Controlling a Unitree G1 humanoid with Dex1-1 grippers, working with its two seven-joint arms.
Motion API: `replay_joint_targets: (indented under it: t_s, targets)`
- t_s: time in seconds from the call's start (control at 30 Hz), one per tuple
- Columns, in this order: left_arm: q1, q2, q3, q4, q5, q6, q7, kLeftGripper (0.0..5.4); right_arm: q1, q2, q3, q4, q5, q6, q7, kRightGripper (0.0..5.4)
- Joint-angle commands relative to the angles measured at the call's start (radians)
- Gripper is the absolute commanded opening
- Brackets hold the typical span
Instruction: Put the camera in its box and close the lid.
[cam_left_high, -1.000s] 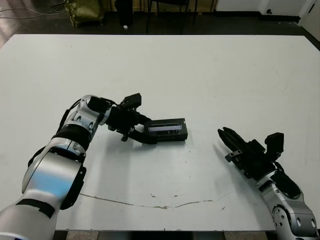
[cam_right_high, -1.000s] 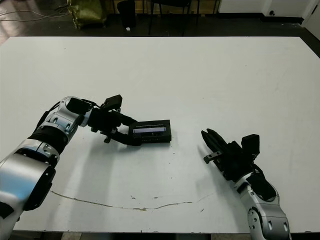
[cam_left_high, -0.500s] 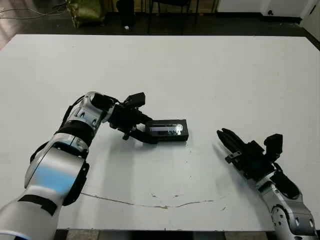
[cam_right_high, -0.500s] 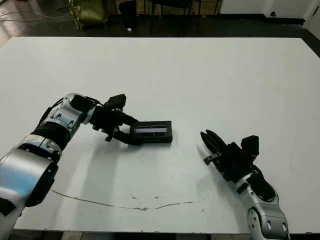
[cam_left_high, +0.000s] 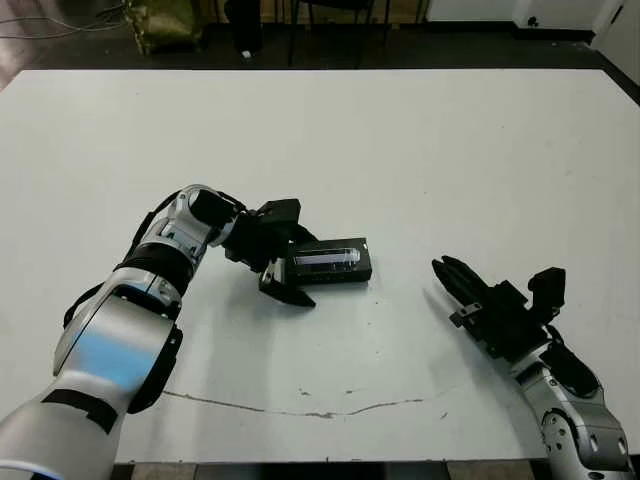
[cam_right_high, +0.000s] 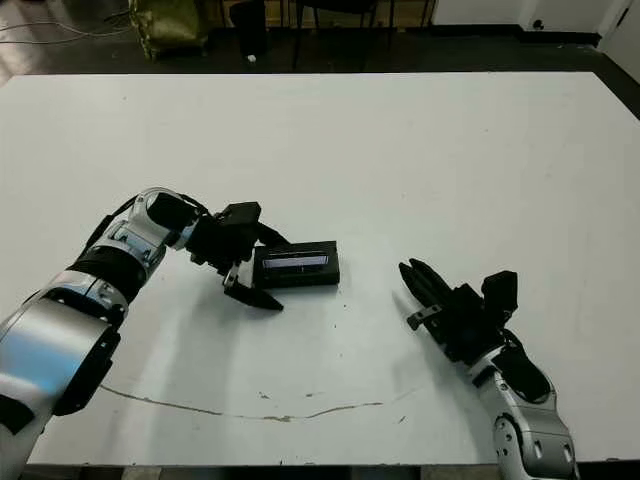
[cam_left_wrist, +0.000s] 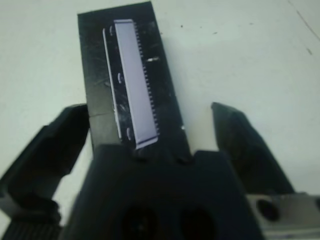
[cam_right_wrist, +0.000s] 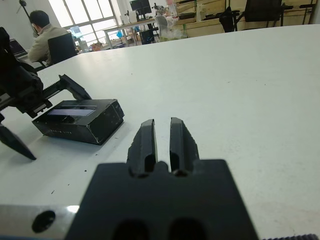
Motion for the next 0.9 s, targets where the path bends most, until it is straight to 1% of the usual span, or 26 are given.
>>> replay_joint_targets:
  t_s: [0.03, 0.27, 0.33, 0.4, 0.53, 0.67, 0.8, 0.9]
  targets:
    - [0.057, 0.012, -0.015, 0.024, 0.031, -0.020, 0.014, 5.39, 0.011, -0.004, 0.001, 0.000, -0.008, 0.017, -0.014, 0.00]
    - [0.073, 0.031, -0.007, 0.008, 0.025, -0.065, 0.052, 5.39, 0.017, -0.008, 0.002, -0.023, 0.008, 0.057, -0.018, 0.00]
    - [0.076, 0.039, 0.002, -0.007, 0.013, -0.058, 0.061, 5.39, 0.020, -0.008, 0.004, -0.030, -0.003, 0.055, -0.025, 0.00]
    - [0.084, 0.044, 0.031, -0.025, -0.021, -0.053, 0.057, 5.39, 0.021, -0.008, 0.007, -0.020, -0.021, 0.031, -0.025, 0.00]
    - [0.102, 0.064, 0.094, -0.075, -0.087, -0.045, 0.068, 5.39, 0.027, -0.001, 0.002, -0.030, -0.020, 0.042, -0.036, 0.00]
    - [0.103, 0.102, 0.150, -0.144, -0.154, 0.010, 0.038, 5.39, 0.027, 0.003, 0.003, -0.018, -0.019, 0.009, -0.021, 0.00]
    - [0.129, 0.146, 0.187, -0.275, -0.205, 0.020, 0.049, 5.39, 0.018, 0.001, 0.005, 0.000, 0.000, -0.008, 0.014, 0.00]
    - [0.138, 0.163, 0.209, -0.337, -0.267, 0.054, -0.001, 5.39, 0.025, 0.005, 0.010, -0.020, -0.012, -0.004, -0.006, 0.00]
